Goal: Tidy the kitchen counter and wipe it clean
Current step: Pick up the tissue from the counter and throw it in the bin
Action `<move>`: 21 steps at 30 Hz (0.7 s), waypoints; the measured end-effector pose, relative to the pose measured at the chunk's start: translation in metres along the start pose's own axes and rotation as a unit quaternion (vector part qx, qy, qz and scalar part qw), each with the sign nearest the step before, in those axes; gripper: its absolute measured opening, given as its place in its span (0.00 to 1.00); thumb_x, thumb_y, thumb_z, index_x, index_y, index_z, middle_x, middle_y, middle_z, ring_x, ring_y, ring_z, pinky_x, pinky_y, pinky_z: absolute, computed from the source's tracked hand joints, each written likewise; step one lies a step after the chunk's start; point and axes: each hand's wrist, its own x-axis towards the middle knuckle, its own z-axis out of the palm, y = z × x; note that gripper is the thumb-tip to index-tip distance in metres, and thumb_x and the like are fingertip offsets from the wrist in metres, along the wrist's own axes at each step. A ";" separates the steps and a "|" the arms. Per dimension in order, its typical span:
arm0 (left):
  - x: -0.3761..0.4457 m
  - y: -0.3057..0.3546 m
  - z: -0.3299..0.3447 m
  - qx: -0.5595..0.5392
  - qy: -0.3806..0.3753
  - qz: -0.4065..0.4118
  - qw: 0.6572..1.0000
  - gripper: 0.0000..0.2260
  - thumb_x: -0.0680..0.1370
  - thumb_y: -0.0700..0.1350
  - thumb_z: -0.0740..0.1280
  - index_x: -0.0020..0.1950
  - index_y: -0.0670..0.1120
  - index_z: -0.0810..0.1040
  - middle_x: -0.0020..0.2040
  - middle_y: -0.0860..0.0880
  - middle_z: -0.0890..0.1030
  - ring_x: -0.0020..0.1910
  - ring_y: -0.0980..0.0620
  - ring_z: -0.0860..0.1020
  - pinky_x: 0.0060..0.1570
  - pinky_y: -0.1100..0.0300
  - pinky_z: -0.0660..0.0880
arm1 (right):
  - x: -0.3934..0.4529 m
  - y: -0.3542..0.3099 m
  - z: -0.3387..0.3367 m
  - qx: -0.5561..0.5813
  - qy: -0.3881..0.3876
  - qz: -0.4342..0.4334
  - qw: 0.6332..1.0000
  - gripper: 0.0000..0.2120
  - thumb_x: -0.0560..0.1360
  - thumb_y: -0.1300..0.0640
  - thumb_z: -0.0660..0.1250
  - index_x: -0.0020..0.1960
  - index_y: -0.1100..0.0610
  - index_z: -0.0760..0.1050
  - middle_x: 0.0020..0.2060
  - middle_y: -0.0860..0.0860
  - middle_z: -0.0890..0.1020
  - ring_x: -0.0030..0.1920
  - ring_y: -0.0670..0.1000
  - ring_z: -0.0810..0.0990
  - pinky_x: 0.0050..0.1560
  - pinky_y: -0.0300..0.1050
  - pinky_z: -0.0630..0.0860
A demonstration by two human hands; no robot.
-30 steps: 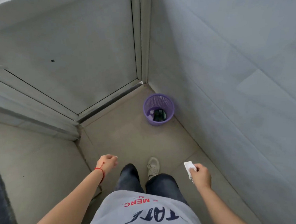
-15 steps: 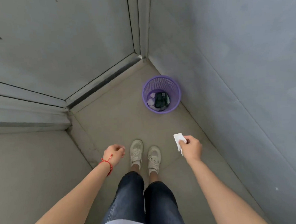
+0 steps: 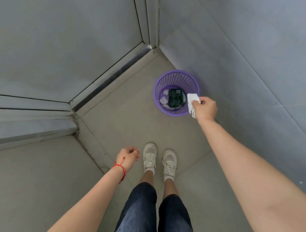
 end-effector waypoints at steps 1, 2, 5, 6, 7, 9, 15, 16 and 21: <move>0.002 0.001 0.001 0.001 -0.002 0.001 1.000 0.08 0.78 0.41 0.59 0.41 0.48 0.75 0.35 0.52 0.78 0.36 0.54 0.77 0.39 0.61 0.72 | 0.006 -0.006 0.002 0.014 0.003 0.003 1.000 0.12 0.71 0.62 0.66 0.53 0.62 0.80 0.50 0.60 0.83 0.52 0.58 0.80 0.50 0.41 0.71; 0.004 0.003 0.001 0.000 -0.005 0.001 1.000 0.10 0.78 0.41 0.59 0.39 0.50 0.74 0.35 0.52 0.78 0.36 0.54 0.77 0.40 0.61 0.71 | 0.010 -0.011 0.003 0.025 0.006 0.008 1.000 0.13 0.71 0.61 0.67 0.55 0.62 0.79 0.52 0.59 0.83 0.54 0.56 0.80 0.51 0.39 0.70; 0.007 0.008 0.002 -0.006 -0.008 0.002 1.000 0.11 0.78 0.41 0.60 0.37 0.52 0.73 0.35 0.52 0.78 0.37 0.53 0.76 0.42 0.60 0.71 | 0.015 -0.013 0.004 0.032 -0.008 0.032 0.999 0.18 0.71 0.58 0.69 0.60 0.61 0.76 0.56 0.57 0.81 0.57 0.54 0.79 0.56 0.39 0.70; 0.008 0.009 0.002 -0.008 -0.008 0.004 1.000 0.11 0.78 0.41 0.60 0.36 0.52 0.73 0.35 0.52 0.78 0.36 0.54 0.76 0.41 0.60 0.71 | 0.014 -0.010 0.003 0.029 -0.020 0.038 0.999 0.19 0.71 0.58 0.69 0.60 0.60 0.76 0.57 0.57 0.80 0.58 0.54 0.78 0.58 0.41 0.70; 0.007 0.010 0.002 -0.010 -0.008 0.007 1.000 0.11 0.78 0.41 0.59 0.36 0.52 0.73 0.35 0.52 0.78 0.35 0.55 0.76 0.40 0.61 0.71 | 0.011 -0.006 0.001 0.024 -0.030 0.041 0.998 0.19 0.70 0.57 0.70 0.61 0.61 0.75 0.58 0.58 0.80 0.58 0.54 0.78 0.59 0.43 0.70; 0.004 0.013 -0.001 -0.015 -0.007 0.011 1.000 0.11 0.78 0.40 0.59 0.37 0.50 0.74 0.35 0.52 0.77 0.34 0.56 0.75 0.38 0.63 0.70 | 0.001 0.004 -0.004 0.010 -0.046 0.039 0.998 0.20 0.71 0.58 0.70 0.61 0.61 0.75 0.58 0.58 0.80 0.58 0.55 0.78 0.61 0.45 0.70; -0.014 0.012 -0.021 -0.061 0.025 -0.004 0.998 0.07 0.78 0.41 0.58 0.50 0.43 0.75 0.36 0.51 0.78 0.35 0.57 0.76 0.38 0.63 0.71 | -0.041 0.036 -0.030 0.009 -0.082 0.052 0.995 0.18 0.71 0.60 0.69 0.61 0.63 0.75 0.59 0.60 0.79 0.60 0.55 0.77 0.63 0.45 0.69; -0.018 0.011 -0.025 -0.068 0.031 -0.005 0.997 0.07 0.78 0.41 0.58 0.50 0.43 0.75 0.35 0.51 0.78 0.34 0.57 0.76 0.37 0.63 0.70 | -0.048 0.042 -0.034 0.007 -0.084 0.058 0.995 0.18 0.71 0.61 0.69 0.61 0.63 0.75 0.59 0.61 0.79 0.60 0.56 0.77 0.63 0.46 0.69; -0.053 -0.004 -0.043 -0.109 0.074 -0.012 0.991 0.06 0.78 0.41 0.59 0.48 0.43 0.75 0.35 0.51 0.78 0.34 0.56 0.75 0.36 0.64 0.70 | -0.080 0.054 -0.055 -0.017 -0.100 0.072 0.992 0.16 0.72 0.61 0.68 0.59 0.63 0.76 0.57 0.60 0.80 0.57 0.56 0.78 0.58 0.43 0.69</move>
